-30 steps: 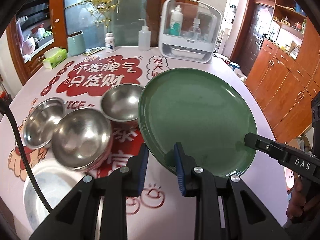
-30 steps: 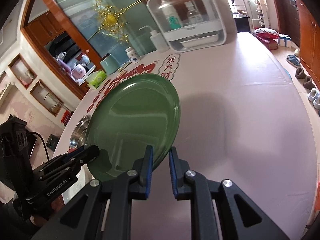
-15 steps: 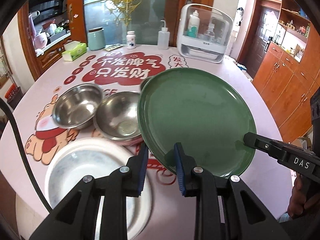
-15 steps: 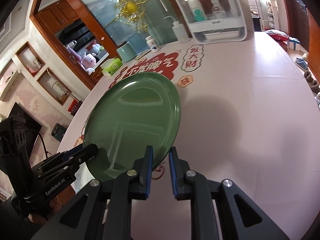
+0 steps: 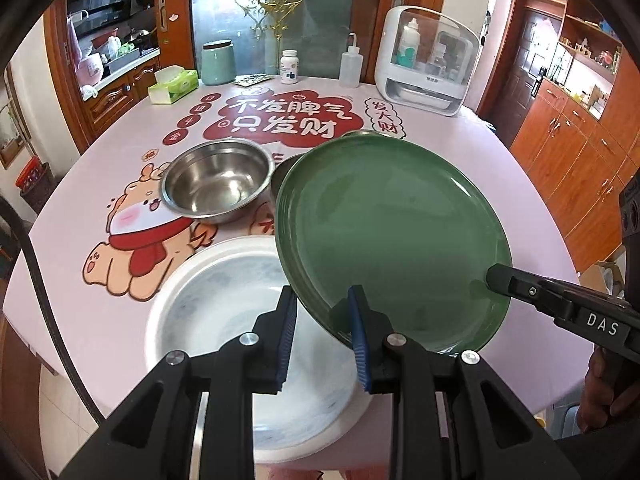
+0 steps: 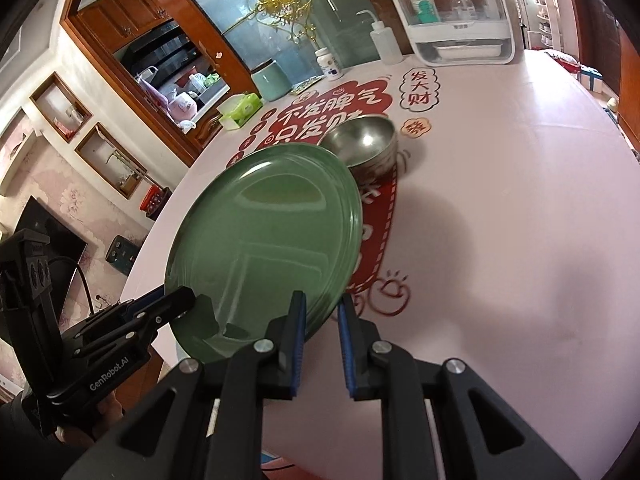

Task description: Organize plates and bowls

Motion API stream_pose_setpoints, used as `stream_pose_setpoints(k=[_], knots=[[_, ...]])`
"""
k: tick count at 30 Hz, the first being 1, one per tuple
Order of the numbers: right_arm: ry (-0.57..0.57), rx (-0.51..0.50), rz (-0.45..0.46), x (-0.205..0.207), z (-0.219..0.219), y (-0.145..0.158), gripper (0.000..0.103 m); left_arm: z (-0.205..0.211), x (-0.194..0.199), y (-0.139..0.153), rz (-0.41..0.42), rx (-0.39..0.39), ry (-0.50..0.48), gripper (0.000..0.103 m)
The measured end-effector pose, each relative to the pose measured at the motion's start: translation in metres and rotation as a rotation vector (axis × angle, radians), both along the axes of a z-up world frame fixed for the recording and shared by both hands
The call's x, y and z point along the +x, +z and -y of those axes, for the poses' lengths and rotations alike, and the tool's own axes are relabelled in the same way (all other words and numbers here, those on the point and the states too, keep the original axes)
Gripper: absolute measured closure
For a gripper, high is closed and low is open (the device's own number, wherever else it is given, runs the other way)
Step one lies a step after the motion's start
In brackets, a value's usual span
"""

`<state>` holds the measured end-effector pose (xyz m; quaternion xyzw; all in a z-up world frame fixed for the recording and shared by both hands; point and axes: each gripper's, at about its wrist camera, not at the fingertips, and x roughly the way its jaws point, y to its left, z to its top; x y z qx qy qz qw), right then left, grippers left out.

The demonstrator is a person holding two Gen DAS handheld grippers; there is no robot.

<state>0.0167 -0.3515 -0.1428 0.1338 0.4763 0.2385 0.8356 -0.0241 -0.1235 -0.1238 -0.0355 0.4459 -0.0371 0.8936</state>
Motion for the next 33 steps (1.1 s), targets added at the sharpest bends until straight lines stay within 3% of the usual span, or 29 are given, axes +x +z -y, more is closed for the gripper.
stream_pose_setpoints(k=[15, 33], knots=[[-0.035, -0.037, -0.043, -0.031, -0.065, -0.007, 0.088, -0.067, -0.020, -0.014, -0.051, -0.017, -0.040, 0.079], [-0.127, -0.039, -0.156, -0.055, -0.102, -0.042, 0.087, -0.100, -0.025, -0.051, -0.179, 0.020, -0.137, 0.079]])
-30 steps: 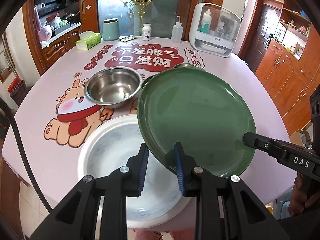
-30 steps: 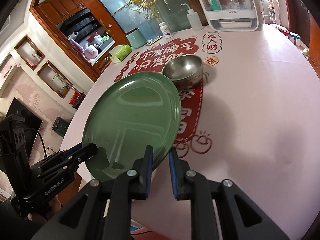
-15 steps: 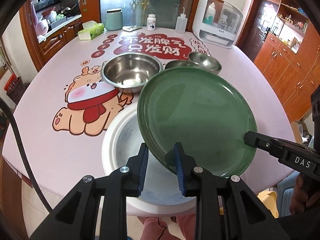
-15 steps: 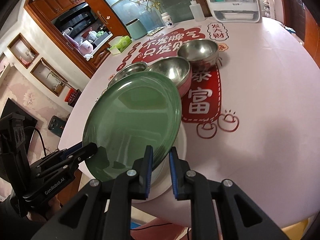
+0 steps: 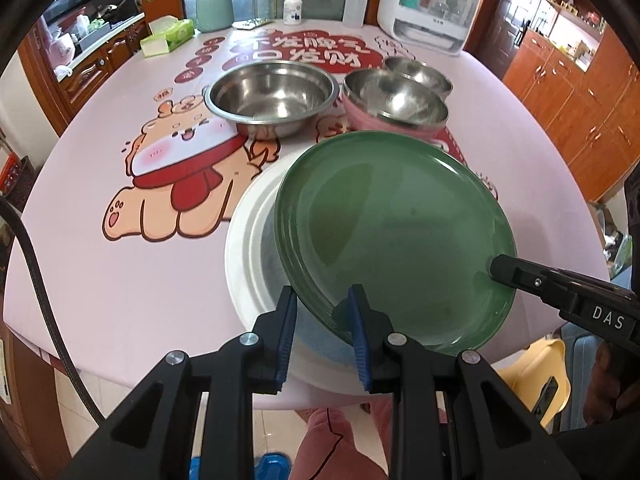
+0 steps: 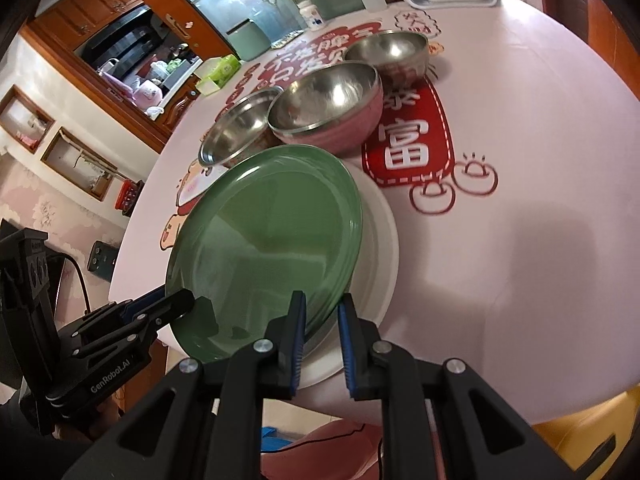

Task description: Organize plates and bowls

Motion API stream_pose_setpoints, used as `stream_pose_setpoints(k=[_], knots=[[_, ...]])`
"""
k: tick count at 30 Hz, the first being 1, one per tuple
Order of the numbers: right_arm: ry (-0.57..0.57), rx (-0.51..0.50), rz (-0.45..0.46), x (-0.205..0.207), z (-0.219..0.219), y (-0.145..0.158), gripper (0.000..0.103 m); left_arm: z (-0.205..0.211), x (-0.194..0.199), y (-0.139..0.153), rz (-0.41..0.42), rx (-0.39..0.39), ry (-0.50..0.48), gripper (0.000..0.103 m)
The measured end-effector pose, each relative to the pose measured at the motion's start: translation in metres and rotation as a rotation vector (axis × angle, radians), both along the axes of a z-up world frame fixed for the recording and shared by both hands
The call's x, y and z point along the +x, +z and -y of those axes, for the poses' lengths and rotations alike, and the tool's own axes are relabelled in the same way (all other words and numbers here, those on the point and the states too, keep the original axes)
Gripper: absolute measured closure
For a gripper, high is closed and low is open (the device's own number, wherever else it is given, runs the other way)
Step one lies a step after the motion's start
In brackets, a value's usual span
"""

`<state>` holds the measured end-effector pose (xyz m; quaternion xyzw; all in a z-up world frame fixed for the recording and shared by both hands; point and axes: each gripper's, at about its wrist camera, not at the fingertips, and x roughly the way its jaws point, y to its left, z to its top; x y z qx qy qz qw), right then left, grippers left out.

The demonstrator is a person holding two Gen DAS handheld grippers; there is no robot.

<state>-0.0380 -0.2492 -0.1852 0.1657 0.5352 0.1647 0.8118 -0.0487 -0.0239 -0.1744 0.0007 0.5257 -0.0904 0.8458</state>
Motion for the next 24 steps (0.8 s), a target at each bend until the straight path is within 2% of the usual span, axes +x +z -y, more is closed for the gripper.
stream_pose_setpoints(k=[6, 8, 11, 15, 24], knots=[[-0.023, -0.005, -0.001, -0.002, -0.007, -0.003, 0.087, -0.004, -0.001, -0.008, -0.014, 0.025, -0.031, 0.079], [-0.025, -0.037, 0.002, -0.002, -0.010, -0.003, 0.086, -0.002, -0.002, -0.005, 0.004, 0.011, -0.063, 0.079], [-0.021, -0.044, -0.002, -0.003, -0.013, -0.005, 0.086, 0.011, -0.005, 0.000, 0.035, 0.048, -0.116, 0.079], [-0.026, -0.049, -0.010, -0.004, -0.015, -0.006, 0.086, 0.019, -0.007, 0.000, 0.036, 0.053, -0.163, 0.079], [-0.042, -0.068, -0.034, -0.004, -0.014, -0.007, 0.083, 0.016, -0.004, 0.001, 0.038, 0.058, -0.159, 0.079]])
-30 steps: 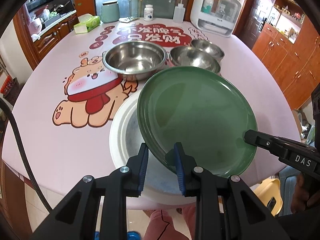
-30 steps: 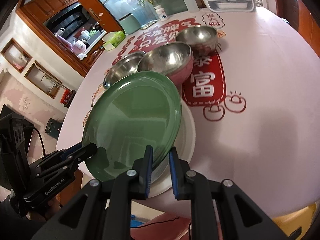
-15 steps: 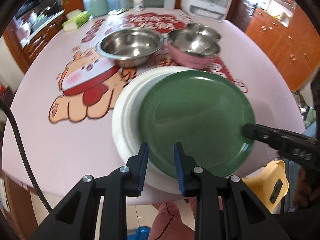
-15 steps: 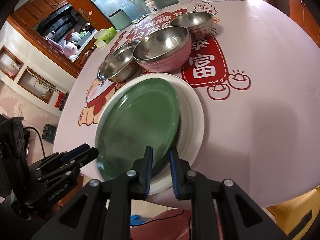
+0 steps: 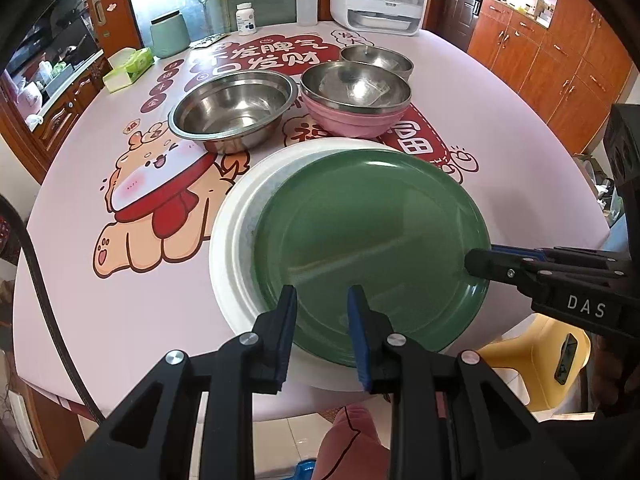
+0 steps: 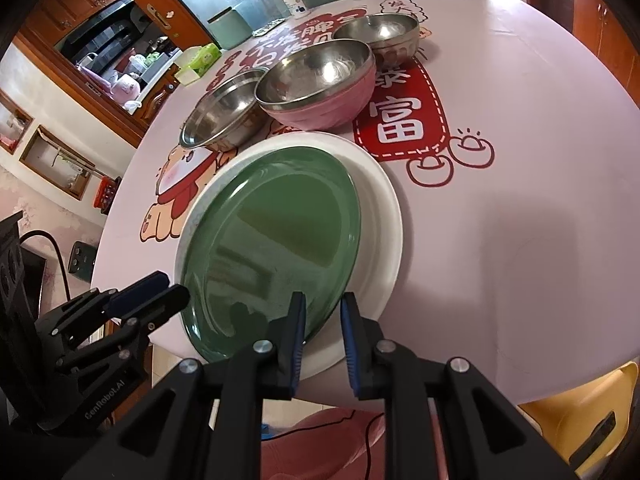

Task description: Organize plates and bowls

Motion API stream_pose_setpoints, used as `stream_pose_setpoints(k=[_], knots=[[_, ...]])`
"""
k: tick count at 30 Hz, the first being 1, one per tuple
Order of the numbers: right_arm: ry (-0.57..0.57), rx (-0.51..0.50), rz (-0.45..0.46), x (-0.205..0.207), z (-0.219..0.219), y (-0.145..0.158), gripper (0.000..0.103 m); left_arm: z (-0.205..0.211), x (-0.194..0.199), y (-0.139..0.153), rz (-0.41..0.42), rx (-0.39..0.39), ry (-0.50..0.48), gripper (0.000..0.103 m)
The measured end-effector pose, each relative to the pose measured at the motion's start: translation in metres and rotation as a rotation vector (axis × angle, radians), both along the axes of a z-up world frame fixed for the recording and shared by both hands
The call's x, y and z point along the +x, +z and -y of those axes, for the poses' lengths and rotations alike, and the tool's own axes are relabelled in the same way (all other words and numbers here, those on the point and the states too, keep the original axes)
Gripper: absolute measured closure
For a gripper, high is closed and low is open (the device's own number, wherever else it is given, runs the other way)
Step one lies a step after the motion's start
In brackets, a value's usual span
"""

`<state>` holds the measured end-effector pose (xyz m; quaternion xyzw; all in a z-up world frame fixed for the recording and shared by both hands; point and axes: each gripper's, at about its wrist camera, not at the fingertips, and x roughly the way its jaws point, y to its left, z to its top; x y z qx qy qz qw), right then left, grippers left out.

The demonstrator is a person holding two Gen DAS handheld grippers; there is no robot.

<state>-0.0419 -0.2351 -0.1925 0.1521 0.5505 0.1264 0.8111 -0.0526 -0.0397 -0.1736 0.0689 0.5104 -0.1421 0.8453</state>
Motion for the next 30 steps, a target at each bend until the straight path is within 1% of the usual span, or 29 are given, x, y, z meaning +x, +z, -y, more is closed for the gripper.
stream_pose_setpoints(k=[4, 5, 10, 13, 19, 24, 30], knots=[[-0.016, 0.007, 0.036, -0.003, 0.004, 0.009, 0.066, -0.003, 0.000, 0.002, 0.003, 0.001, -0.005, 0.079], [-0.022, 0.008, 0.043, -0.004, 0.005, 0.011, 0.065, -0.003, 0.000, 0.002, 0.003, 0.004, -0.007, 0.079], [-0.044, 0.017, 0.054, -0.006, 0.006, 0.015, 0.065, -0.006, -0.002, 0.006, 0.012, 0.008, -0.010, 0.078], [-0.038, 0.019, 0.063, -0.006, 0.004, 0.018, 0.063, -0.010, -0.001, 0.011, 0.018, 0.002, 0.006, 0.077], [0.000, 0.025, 0.081, -0.003, 0.005, 0.025, 0.063, -0.013, 0.000, 0.017, 0.019, -0.002, 0.057, 0.074], [0.037, 0.048, 0.089, 0.004, 0.008, 0.028, 0.063, -0.011, -0.001, 0.024, 0.031, 0.014, 0.100, 0.071], [0.092, 0.076, 0.090, 0.016, 0.016, 0.034, 0.063, -0.008, 0.002, 0.034, 0.040, 0.031, 0.173, 0.067]])
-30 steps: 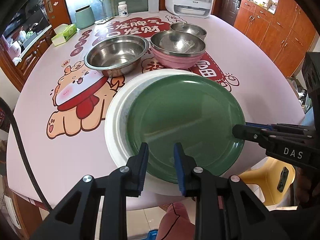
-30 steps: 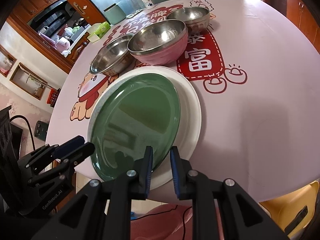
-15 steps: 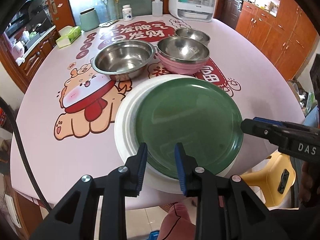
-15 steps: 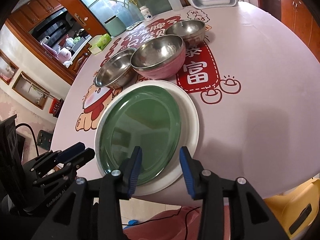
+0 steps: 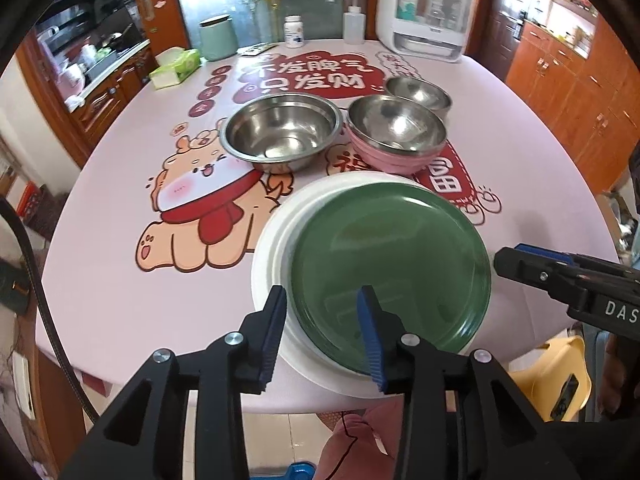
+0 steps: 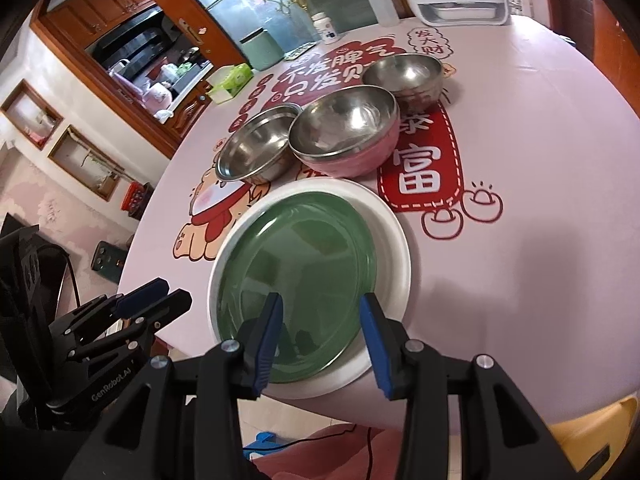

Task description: Organize plates and bowls

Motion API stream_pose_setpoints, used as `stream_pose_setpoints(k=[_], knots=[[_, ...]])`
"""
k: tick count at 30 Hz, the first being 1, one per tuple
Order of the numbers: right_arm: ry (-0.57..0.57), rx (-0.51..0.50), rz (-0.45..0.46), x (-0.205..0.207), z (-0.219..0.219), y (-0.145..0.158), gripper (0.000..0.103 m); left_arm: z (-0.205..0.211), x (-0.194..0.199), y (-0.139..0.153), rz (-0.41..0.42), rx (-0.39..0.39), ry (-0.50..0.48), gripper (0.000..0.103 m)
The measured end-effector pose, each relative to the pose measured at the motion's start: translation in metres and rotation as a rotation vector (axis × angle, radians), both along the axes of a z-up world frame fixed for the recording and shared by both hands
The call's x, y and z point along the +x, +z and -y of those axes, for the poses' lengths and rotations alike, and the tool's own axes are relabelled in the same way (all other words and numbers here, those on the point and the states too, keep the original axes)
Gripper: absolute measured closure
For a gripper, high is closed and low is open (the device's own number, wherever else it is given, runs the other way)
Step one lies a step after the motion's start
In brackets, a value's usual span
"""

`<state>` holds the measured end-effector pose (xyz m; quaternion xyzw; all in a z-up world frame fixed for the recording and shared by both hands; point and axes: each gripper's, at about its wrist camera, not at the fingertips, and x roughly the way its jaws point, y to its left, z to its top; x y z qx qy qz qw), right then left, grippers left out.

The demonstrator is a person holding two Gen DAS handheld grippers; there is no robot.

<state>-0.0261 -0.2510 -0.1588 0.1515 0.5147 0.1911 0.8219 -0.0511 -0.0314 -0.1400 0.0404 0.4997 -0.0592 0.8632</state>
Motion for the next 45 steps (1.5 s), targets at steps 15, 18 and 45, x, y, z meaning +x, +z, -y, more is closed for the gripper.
stream_pose_setpoints(k=[15, 18, 45], knots=[[0.130, 0.047, 0.016, 0.028, 0.022, 0.012, 0.050, 0.014, 0.012, 0.015, 0.019, 0.000, 0.177, 0.048], [0.143, 0.063, 0.010, 0.035, 0.024, 0.014, 0.050, 0.016, 0.013, 0.019, 0.024, 0.000, 0.204, 0.046], [-0.065, 0.073, -0.023, 0.067, -0.049, 0.018, 0.050, -0.064, 0.097, 0.033, -0.009, -0.041, 0.094, 0.031]])
